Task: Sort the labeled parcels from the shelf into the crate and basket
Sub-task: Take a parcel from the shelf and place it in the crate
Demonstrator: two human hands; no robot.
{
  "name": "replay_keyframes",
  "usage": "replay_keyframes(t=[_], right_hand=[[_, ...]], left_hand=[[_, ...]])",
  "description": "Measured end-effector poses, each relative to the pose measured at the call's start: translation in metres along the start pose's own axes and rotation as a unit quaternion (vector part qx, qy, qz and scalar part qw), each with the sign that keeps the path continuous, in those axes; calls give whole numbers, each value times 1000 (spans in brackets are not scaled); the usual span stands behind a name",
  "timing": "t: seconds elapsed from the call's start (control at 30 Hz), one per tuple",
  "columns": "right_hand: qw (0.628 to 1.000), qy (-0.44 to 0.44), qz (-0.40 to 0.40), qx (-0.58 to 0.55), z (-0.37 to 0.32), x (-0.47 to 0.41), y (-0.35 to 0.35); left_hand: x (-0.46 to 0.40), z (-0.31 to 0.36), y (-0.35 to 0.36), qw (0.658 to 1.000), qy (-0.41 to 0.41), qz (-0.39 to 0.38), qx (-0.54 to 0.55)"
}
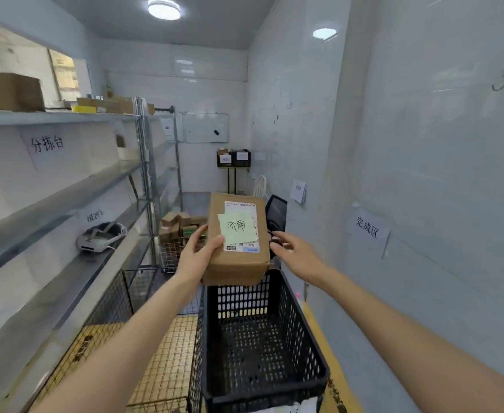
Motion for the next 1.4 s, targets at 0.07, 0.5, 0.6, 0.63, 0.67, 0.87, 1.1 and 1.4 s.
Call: replay_keyframes(t=[0.07,0.5,0.6,0.63,0.67,0.87,1.1,1.4], right_hand=[[999,18,-8,29,24,-15,11],[974,60,-116,184,239,-108,117],[965,65,-144,210,293,-121,150],[963,68,-153,213,308,-125,160],[961,67,-159,215,322,-128,170],[956,21,-132,260,363,-158,214],[960,-8,-110,257,372,-170,231],[951,-17,-100,292,368,-171,230]], left_hand=[[-27,-21,6,1000,-16,-3,-2],[-139,-240,42,984,-164,42,-49],[-154,-299,42,977,-197,62,-51],[-159,-317,42,975,-204,69,-53],[-165,-334,41,973,-210,74,-54],[-197,-424,43,964,-246,101,-26],[-231,-489,50,961,-264,75,-29],[-236,-548,41,942,-329,52,-25]])
Point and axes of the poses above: each hand's wrist, its own x-axis away from the middle knuckle, its own y-axis out of the palm, z = x × y, the point moved 8 cm from there along -x, towards the middle knuckle, and after that the axes turned 9 degrees about x, right-handed, at the moved point
